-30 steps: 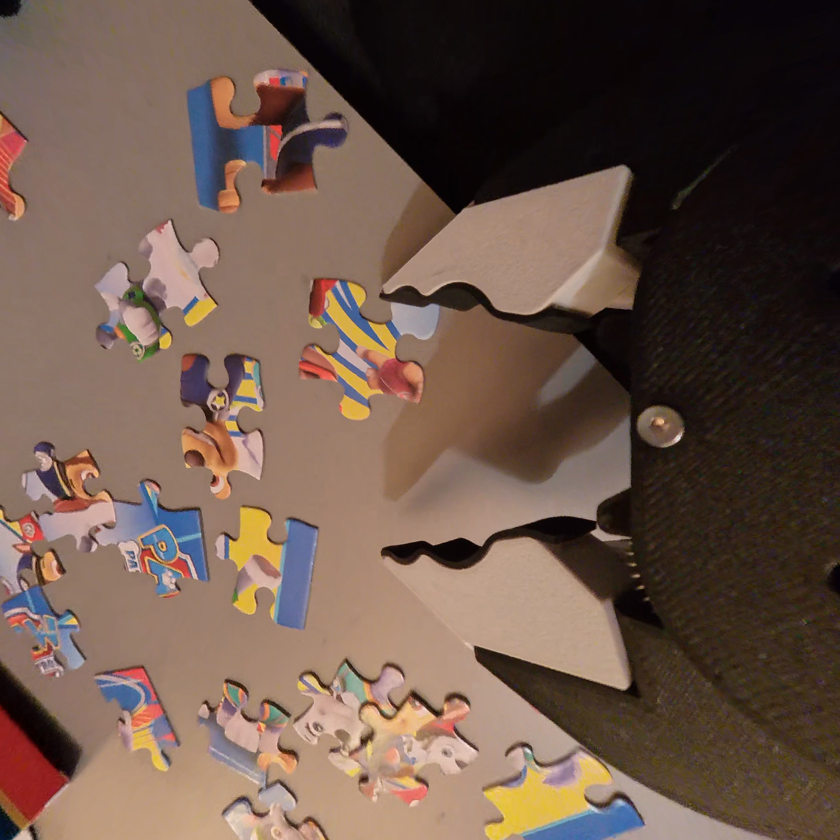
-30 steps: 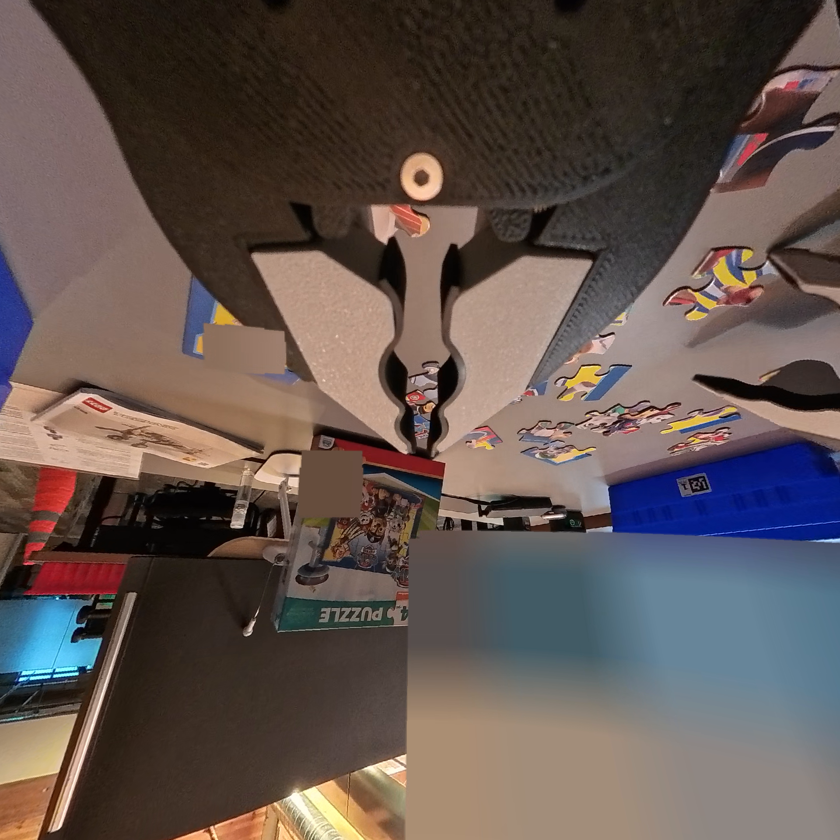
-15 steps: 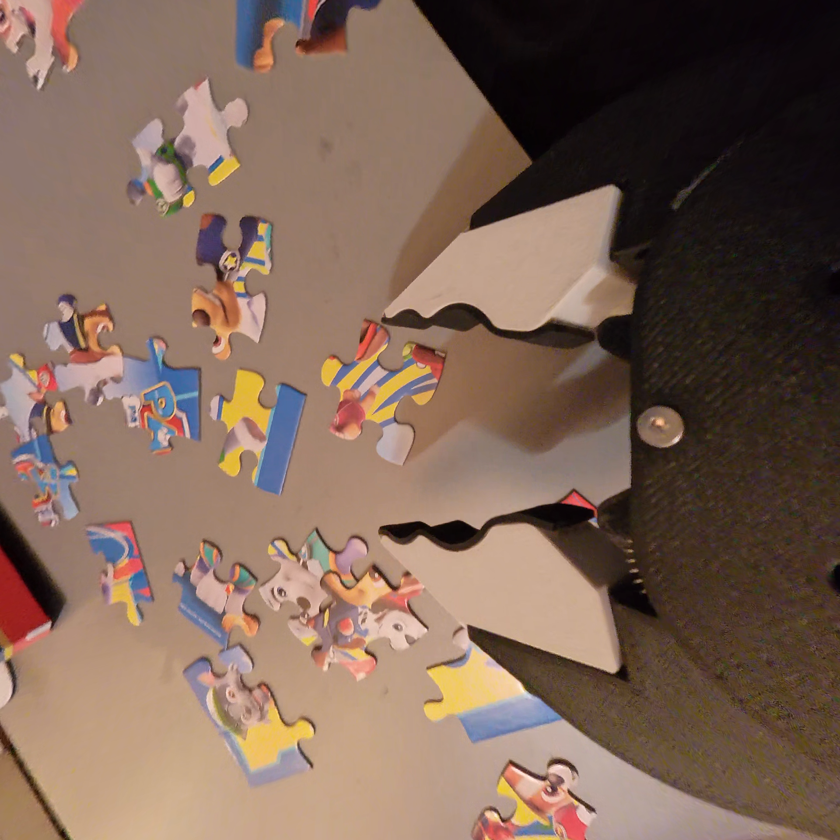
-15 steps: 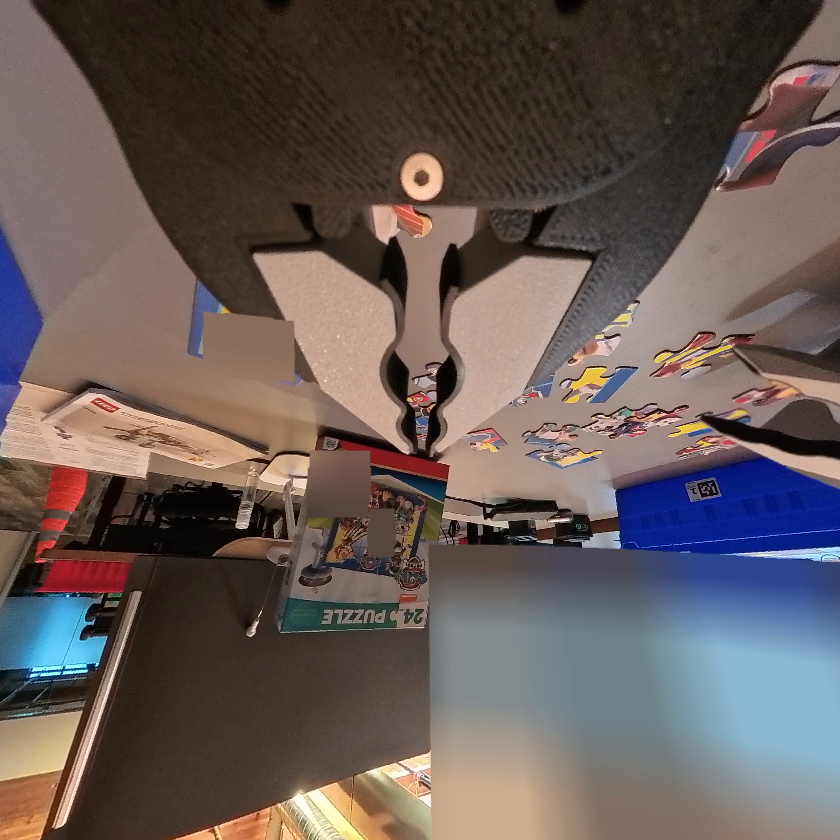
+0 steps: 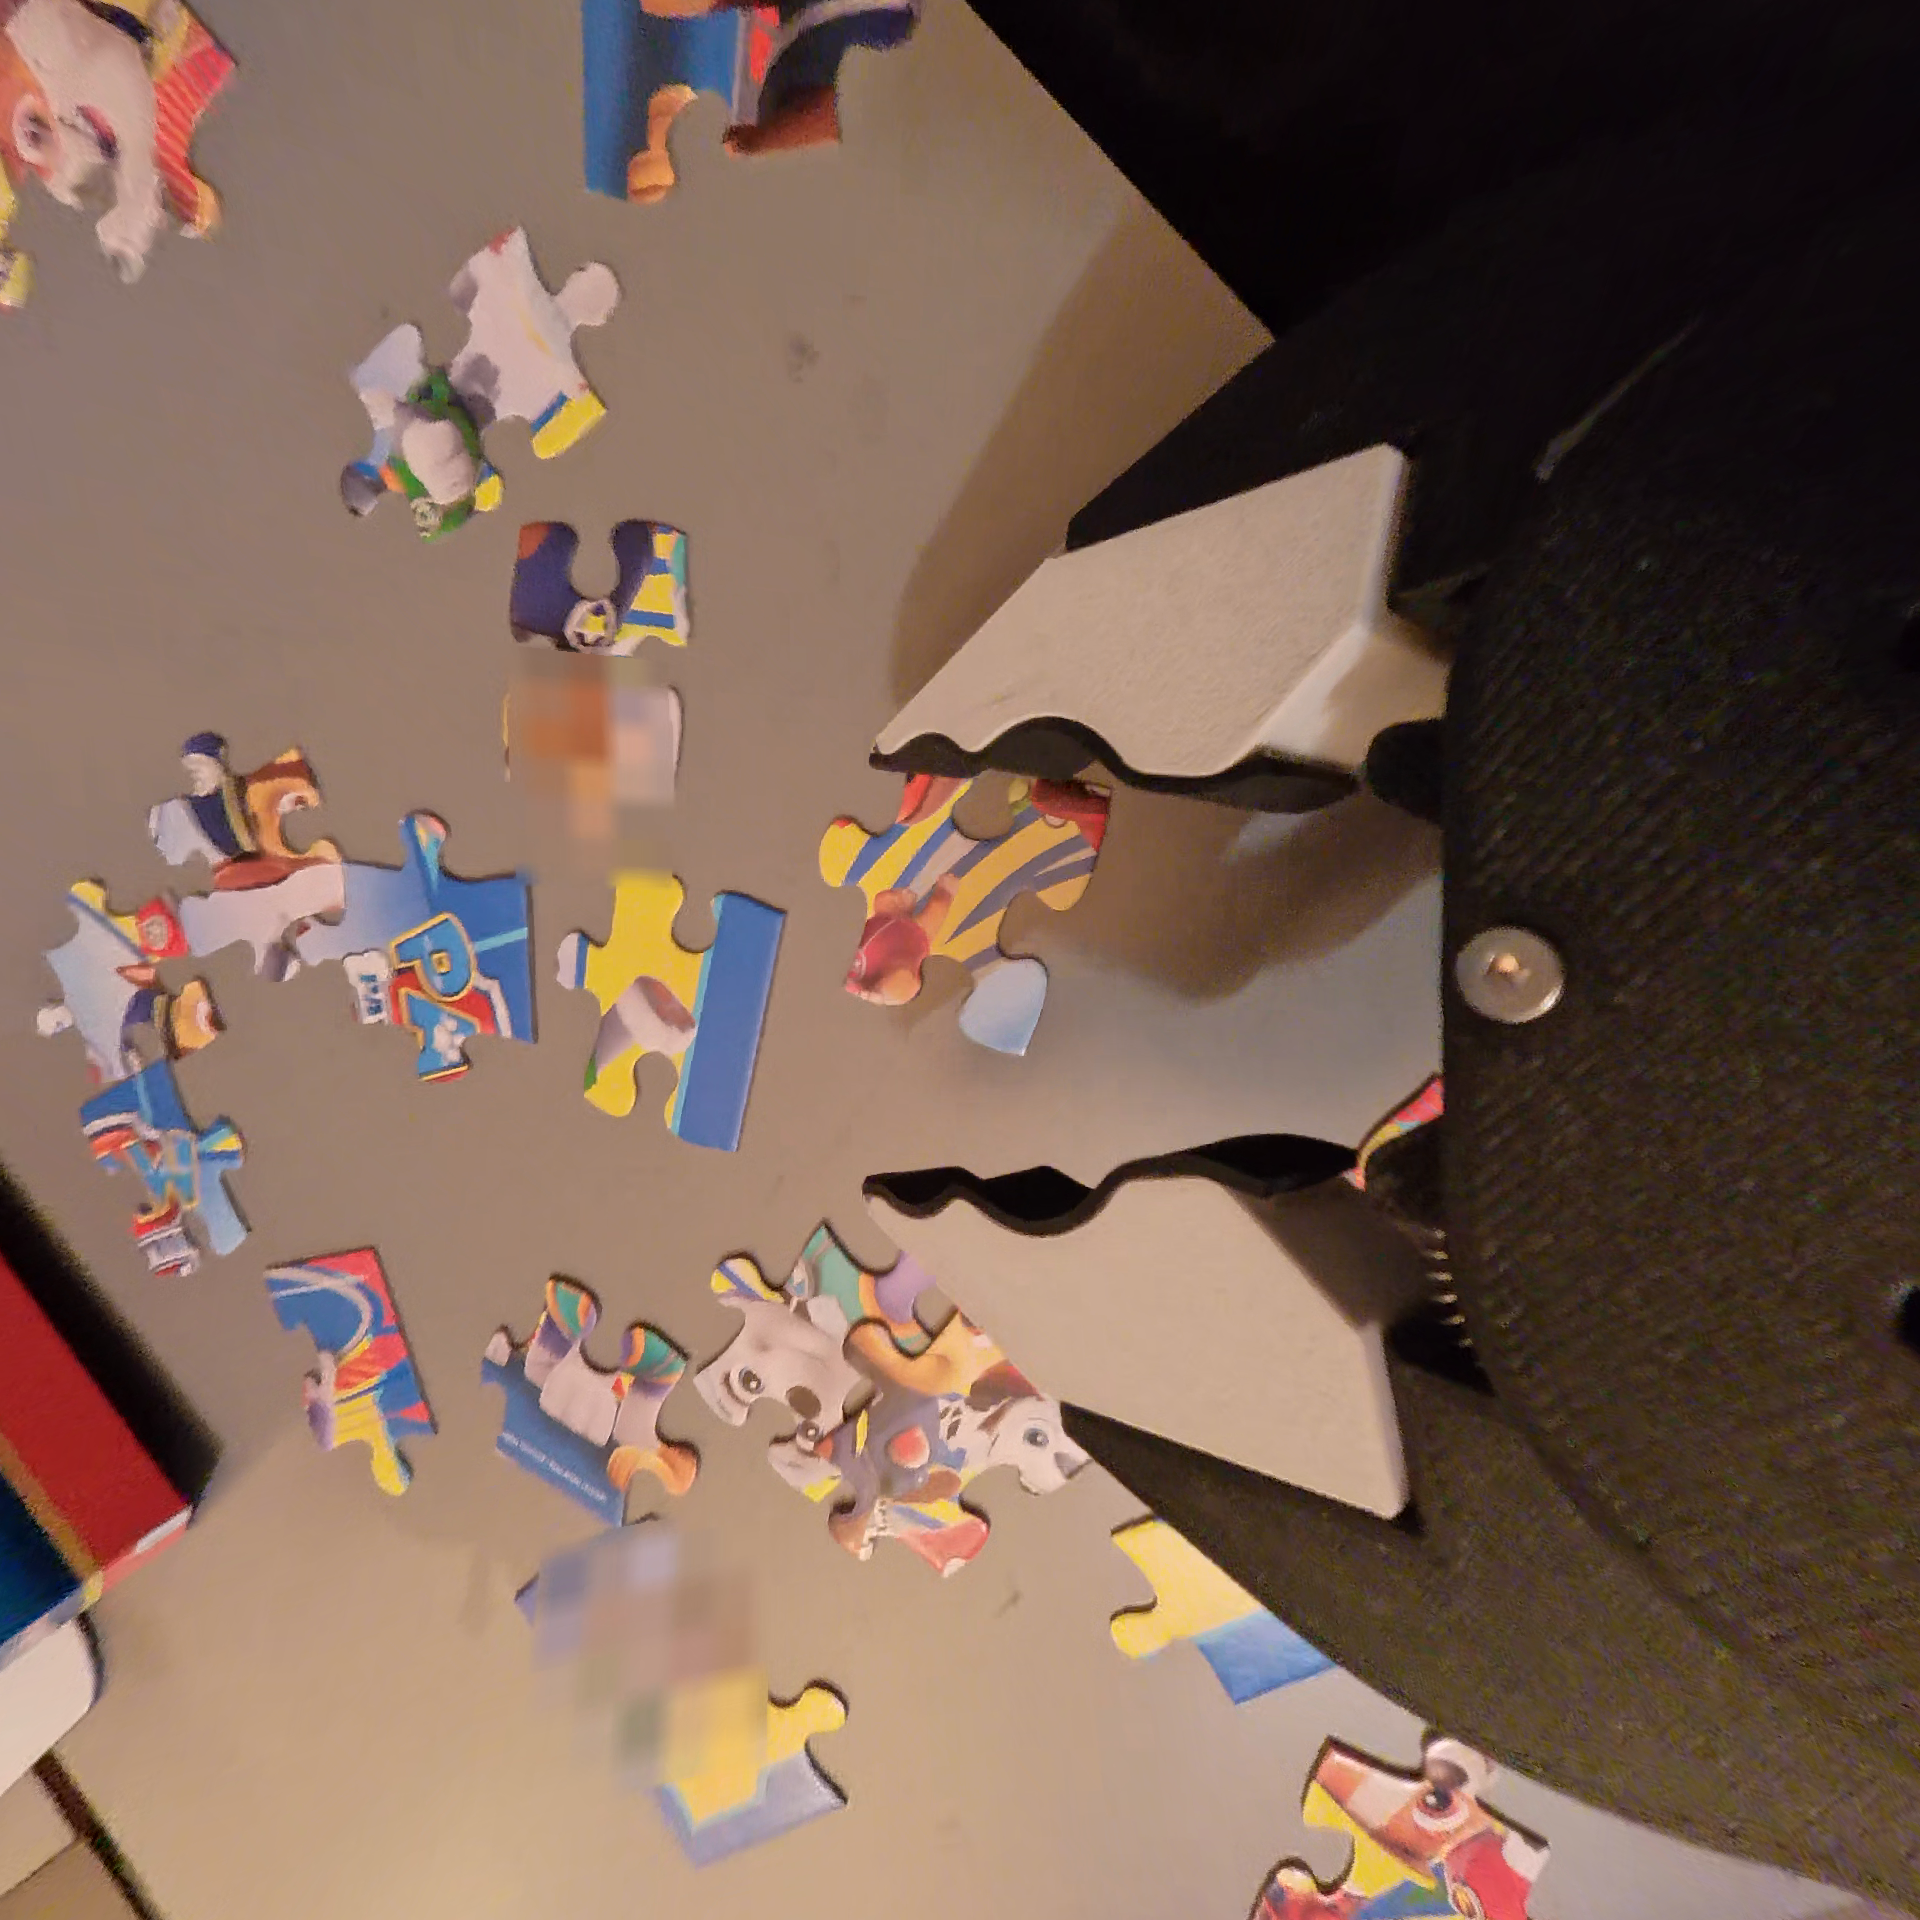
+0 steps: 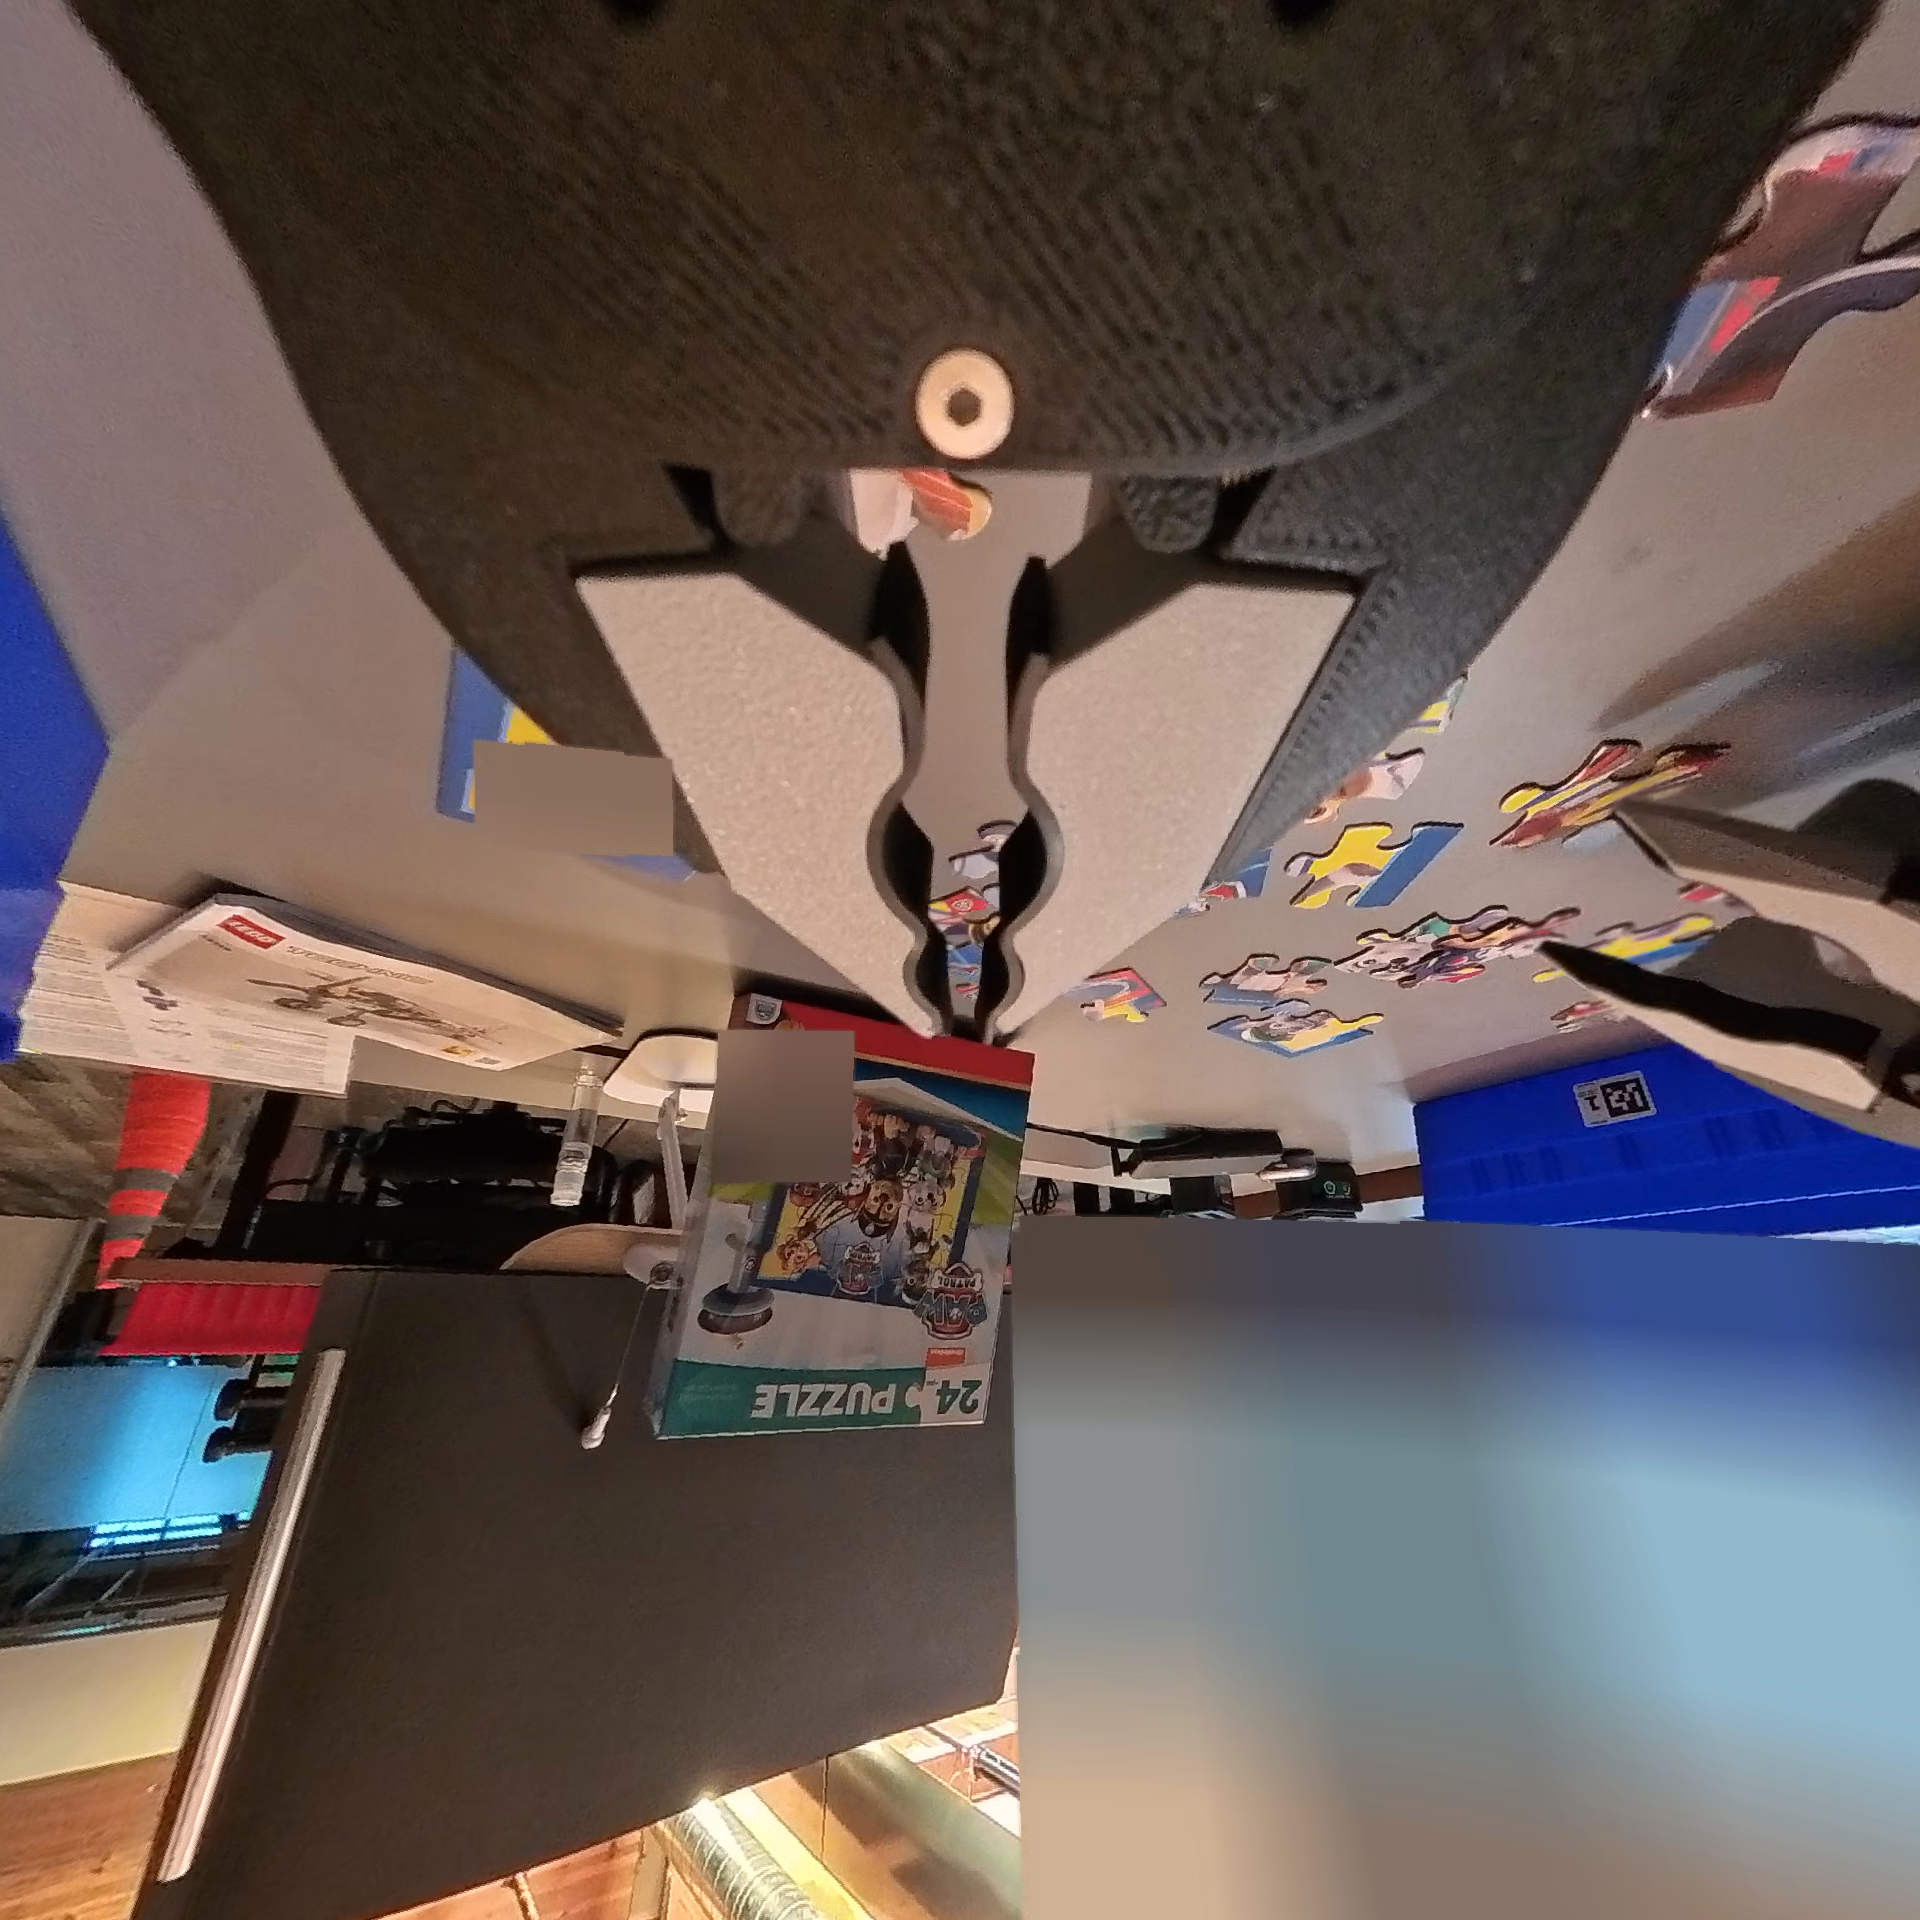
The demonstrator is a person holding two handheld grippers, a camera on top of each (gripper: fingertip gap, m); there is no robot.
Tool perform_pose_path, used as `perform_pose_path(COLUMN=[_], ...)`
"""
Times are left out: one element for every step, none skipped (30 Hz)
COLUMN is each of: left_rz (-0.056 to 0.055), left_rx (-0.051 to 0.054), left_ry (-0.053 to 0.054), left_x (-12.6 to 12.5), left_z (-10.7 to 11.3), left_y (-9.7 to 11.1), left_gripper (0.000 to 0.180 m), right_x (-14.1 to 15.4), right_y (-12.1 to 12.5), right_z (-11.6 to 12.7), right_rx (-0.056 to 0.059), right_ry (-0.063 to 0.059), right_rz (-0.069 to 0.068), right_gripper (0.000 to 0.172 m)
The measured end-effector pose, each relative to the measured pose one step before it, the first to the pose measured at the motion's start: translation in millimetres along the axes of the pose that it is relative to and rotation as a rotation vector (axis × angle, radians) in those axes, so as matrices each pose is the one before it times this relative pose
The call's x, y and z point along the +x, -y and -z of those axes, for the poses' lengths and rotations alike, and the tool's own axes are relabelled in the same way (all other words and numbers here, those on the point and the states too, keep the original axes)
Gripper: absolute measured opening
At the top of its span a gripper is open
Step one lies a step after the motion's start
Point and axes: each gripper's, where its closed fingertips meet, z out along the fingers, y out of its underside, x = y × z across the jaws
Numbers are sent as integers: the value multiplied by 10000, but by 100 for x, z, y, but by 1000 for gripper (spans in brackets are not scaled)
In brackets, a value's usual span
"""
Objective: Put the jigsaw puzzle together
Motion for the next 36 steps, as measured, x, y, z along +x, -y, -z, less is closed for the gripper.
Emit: perform_pose_path(left_rz=[205,242,237,199,146,63,-13,-50,-43,-4,67,155,196,176,117,42,-16,-30,-46,-47,-40,-47,-48,-38,-20,-6,8,32,46,33,11,-15,-35,-33,-26,-12], left_rx=[199,171,111,23,-51,-86,-90,-81,-63,-38,-41,-62,-37,21,57,44,-2,-38,-46,-55,-66,-69,-73,-79,-69,-47,-30,-22,-24,-30,-38,-41,-30,-21,-22,-26], left_ry=[-183,-281,-287,-226,-121,-26,54,76,80,32,-48,-89,-151,-164,-71,17,20,26,6,-3,20,39,35,36,63,64,40,11,-1,-8,4,30,38,27,11,2], left_x=[76,265,306,218,68,-56,-144,-138,-134,-81,25,68,132,127,-7,-122,-97,-72,1,54,55,46,48,31,-29,-70,-64,-35,-25,-7,-12,-11,-14,12,26,26], left_z=[231,149,42,-40,-77,-78,-4,60,110,97,32,-33,-76,-81,-73,-95,-108,-120,-127,-135,-134,-114,-98,-75,-48,-20,-2,3,-10,-31,-29,-43,-35,-37,-34,-47], left_y=[432,319,155,-49,-205,-285,-301,-285,-262,-234,-218,-185,-50,101,227,244,183,133,100,42,5,-57,-99,-135,-135,-113,-89,-72,-73,-72,-81,-88,-62,-53,-56,-72], left_gripper=[73,72,72,72,72,72,72,72,72,72,72,72,72,72,72,72,72,72,72,72,72,73,74,74,74,75,75,75,75,75,75,76,76,76,76,76], right_x=[164,186,230,335,534,713,814,965,1200,1360,1325,1152,966,772,542,183,-98,-30,97,29,-117,-126,-85,-51,-44,-46,-46,-19,-25,-27,-30,-41,-37,-40,-31,-36], right_y=[66,66,64,66,114,263,417,449,371,268,187,45,-128,-281,-272,-119,-11,-48,-101,-54,12,7,-45,-47,-23,10,6,13,10,7,6,5,-2,-10,-14,-11], right_z=[44,45,45,75,167,294,451,520,525,444,337,230,148,93,17,-48,-66,-61,-47,-17,-7,-15,-24,-20,-12,-6,15,4,4,6,7,-3,0,-8,-6,-16], right_rx=[47,45,42,34,37,88,148,139,78,32,37,35,18,2,3,-2,-7,-28,-55,-27,14,9,-17,-28,-9,10,12,10,11,8,7,4,-1,-2,-5,-7], right_ry=[-76,-78,-87,-159,-299,-419,-463,-481,-510,-497,-393,-247,-150,-97,-37,94,203,83,-56,-30,52,68,48,35,36,44,37,28,21,23,26,23,17,11,8,7], right_rz=[-62,-80,-82,-48,40,160,273,353,359,238,31,-188,-326,-385,-434,-434,-262,-47,69,67,22,-2,-1,-2,-21,-37,-36,-30,-25,-24,-22,-13,-4,6,13,19], right_gripper=[3,4,5,7,10,13,14,14,13,13,13,12,12,12,12,12,13,13,13,13,12,12,13,13,12,12,12,12,12,12,12,12,12,12,12,12])
